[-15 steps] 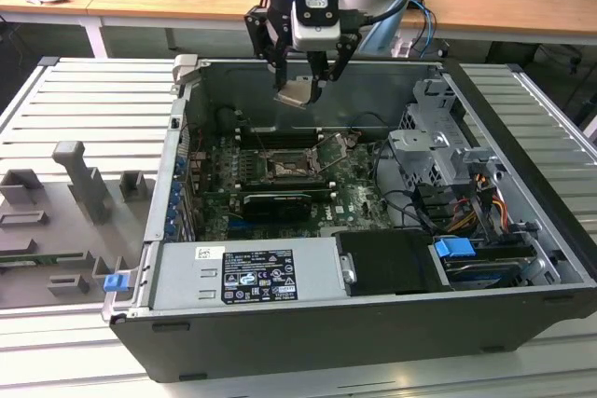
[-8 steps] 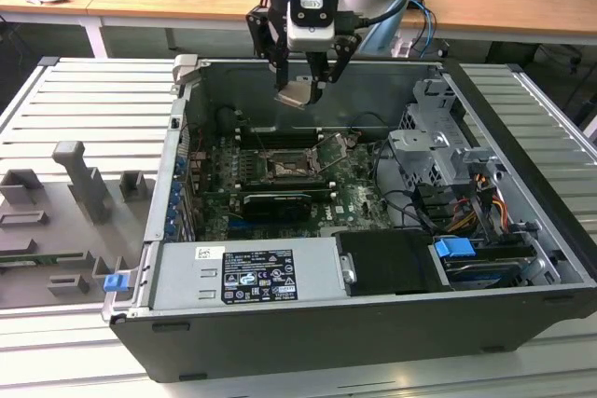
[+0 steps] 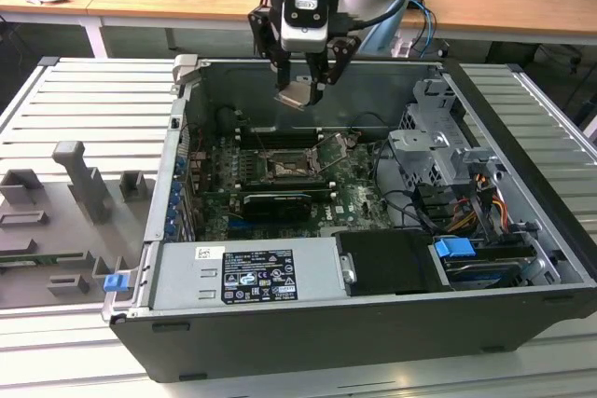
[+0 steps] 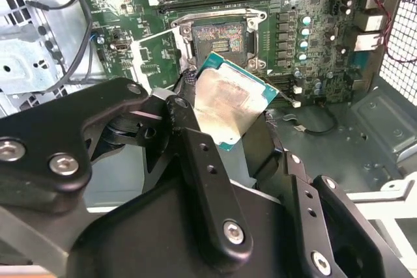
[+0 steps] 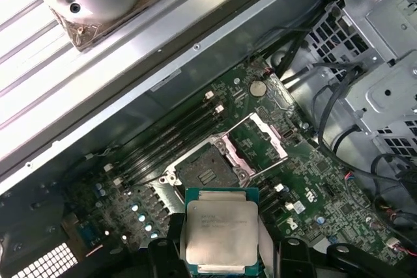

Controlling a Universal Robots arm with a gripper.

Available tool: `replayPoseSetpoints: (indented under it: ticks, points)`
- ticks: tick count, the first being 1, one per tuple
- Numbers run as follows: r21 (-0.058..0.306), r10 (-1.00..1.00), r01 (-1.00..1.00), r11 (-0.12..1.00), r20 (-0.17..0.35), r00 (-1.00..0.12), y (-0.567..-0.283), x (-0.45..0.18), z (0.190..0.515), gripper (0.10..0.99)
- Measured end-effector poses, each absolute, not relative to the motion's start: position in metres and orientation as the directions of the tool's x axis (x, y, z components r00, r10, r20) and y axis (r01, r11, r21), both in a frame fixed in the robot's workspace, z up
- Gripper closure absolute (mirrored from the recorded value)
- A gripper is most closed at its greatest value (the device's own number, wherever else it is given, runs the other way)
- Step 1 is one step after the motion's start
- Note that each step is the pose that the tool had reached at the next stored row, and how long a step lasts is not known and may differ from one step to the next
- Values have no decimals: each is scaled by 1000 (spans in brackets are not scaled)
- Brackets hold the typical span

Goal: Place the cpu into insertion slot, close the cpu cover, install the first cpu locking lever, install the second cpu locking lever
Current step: 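Place the cpu into insertion slot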

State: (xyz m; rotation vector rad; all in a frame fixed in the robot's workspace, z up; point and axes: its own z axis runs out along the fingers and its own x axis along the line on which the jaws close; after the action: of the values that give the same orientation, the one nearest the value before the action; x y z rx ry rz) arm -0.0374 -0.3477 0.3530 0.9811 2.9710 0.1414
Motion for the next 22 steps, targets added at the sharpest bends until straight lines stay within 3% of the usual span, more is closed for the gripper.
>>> replayPoseSetpoints:
  ticks: [22]
  points:
    - [87,757,756,649,18,-653,-348,-37,350,557]
